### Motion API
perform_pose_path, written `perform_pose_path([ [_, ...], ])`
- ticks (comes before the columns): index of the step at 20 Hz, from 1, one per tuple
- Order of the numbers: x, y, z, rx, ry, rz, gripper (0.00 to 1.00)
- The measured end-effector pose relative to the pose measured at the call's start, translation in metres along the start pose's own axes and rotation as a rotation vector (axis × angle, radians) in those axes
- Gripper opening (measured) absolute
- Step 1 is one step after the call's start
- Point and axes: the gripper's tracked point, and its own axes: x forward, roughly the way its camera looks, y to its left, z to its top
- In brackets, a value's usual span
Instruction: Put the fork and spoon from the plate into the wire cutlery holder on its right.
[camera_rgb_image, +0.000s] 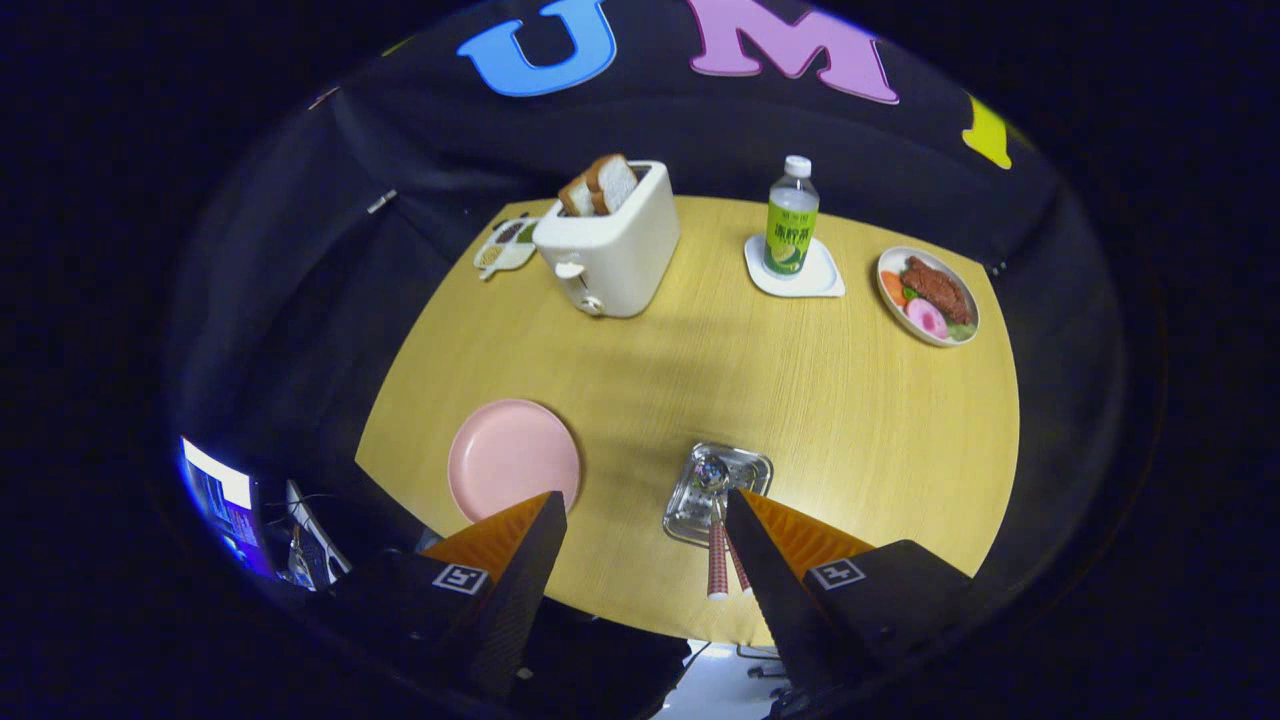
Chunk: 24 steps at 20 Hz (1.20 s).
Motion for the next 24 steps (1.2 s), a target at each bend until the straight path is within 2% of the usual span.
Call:
perform_pose_path([
  [5, -0.029, 0.016, 0.022, -0.150, -0.264, 0.023, 1.00],
  [10, -0.043, 0.023, 0.011, -0.200, -0.385, 0.073, 1.00],
  [24, -0.051, -0.010, 0.000, -0.244, -0.427, 0.130, 1.00],
])
